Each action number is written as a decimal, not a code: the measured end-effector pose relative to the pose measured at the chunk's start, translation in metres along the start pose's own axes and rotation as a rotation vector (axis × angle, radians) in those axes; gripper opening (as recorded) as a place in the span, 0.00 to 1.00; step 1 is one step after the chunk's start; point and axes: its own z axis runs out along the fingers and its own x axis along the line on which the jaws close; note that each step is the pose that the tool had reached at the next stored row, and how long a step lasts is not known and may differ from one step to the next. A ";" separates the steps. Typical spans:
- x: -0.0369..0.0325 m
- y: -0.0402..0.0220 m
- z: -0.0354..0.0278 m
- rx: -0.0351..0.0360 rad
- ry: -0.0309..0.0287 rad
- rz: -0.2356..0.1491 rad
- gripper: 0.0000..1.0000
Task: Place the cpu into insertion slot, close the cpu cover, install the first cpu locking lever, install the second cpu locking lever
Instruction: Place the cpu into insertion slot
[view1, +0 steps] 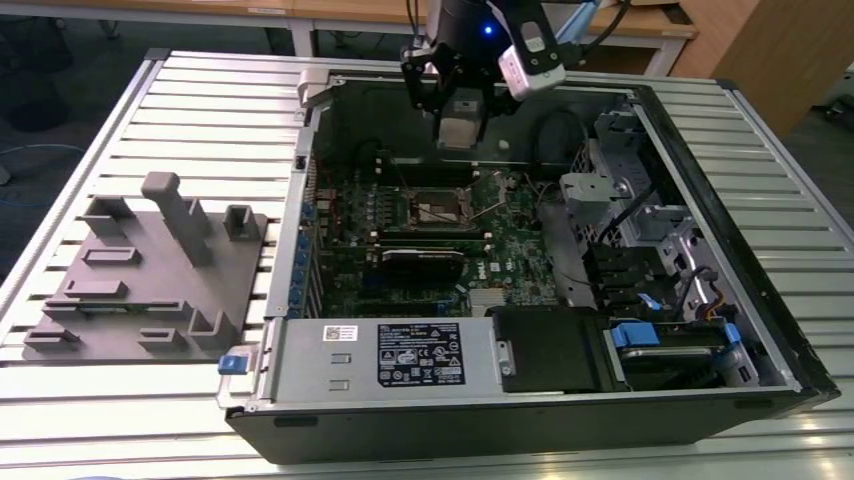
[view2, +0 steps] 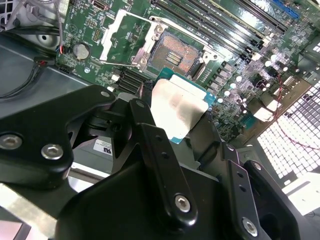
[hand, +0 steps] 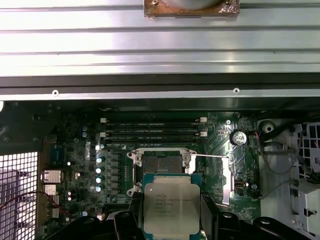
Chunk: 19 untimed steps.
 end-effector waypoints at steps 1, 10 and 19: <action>0.0000 -0.0001 0.0006 0.0000 0.0000 0.000 0.54; 0.0000 -0.0002 0.0029 -0.0001 0.0000 0.000 0.54; -0.0001 -0.0004 0.0052 -0.0001 0.0000 0.000 0.54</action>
